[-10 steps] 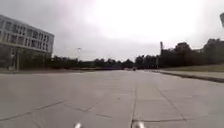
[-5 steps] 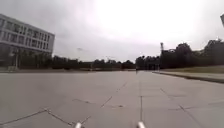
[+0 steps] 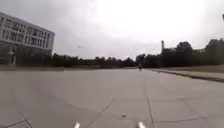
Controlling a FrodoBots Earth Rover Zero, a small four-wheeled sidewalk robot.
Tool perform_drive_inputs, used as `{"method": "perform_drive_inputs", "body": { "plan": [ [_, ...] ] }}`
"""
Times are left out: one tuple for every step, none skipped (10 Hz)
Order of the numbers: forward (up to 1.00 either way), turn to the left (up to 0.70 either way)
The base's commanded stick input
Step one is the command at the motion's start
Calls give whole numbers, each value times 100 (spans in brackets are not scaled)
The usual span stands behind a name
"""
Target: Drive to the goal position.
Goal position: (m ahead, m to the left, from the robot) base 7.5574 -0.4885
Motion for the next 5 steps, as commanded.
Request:
{"method": "perform_drive_inputs", "body": {
  "plan": [
    [85,0],
    [85,0],
    [85,0],
    [85,0],
    [85,0]
  ]
}}
